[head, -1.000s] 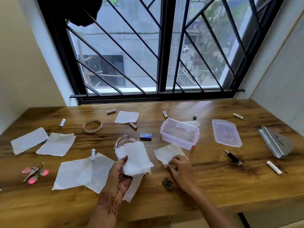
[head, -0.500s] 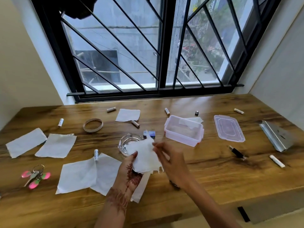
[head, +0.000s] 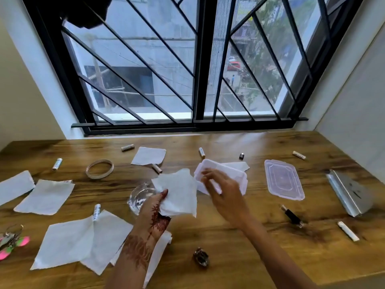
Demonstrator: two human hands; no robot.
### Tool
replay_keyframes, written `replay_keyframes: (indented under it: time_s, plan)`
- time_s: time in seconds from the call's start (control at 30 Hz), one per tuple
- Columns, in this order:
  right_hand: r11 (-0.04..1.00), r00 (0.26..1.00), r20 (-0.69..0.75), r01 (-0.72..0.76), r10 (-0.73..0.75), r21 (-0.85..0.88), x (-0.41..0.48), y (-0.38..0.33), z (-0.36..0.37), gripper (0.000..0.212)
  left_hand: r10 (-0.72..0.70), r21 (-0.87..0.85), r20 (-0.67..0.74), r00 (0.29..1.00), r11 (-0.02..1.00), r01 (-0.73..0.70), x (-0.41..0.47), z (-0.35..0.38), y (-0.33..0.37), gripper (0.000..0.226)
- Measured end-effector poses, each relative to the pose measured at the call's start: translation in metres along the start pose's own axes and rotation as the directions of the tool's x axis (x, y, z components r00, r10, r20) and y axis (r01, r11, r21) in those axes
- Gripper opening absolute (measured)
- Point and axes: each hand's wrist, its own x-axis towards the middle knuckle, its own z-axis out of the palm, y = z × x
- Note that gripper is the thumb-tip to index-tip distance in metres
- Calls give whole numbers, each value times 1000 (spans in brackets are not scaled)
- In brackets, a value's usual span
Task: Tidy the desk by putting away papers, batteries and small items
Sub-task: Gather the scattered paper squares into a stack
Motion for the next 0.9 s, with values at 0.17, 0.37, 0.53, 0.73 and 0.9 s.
replay_keyframes:
  time_s: [0.17, 0.37, 0.53, 0.73, 0.9]
  plan:
    - [969, 947, -268, -215, 177, -122, 41, 94, -62, 10, 149, -17, -4, 989, 989, -149, 14, 19, 1, 47]
    - [872, 936, -2, -327, 351, -363, 54, 190, -85, 17, 179, 12, -35, 983, 984, -178, 24, 40, -2, 40]
    - [858, 918, 114, -303, 379, -414, 65, 215, -83, 19, 175, 38, -67, 982, 984, -173, 29, 57, 0, 21]
    - [834, 933, 123, -236, 338, -498, 70, 224, -79, 14, 178, 32, -99, 979, 984, -175, 34, 68, -5, 19]
    - [820, 948, 182, -118, 261, -560, 68, 226, -76, 13, 163, 12, -111, 980, 987, -163, 38, 65, -6, 16]
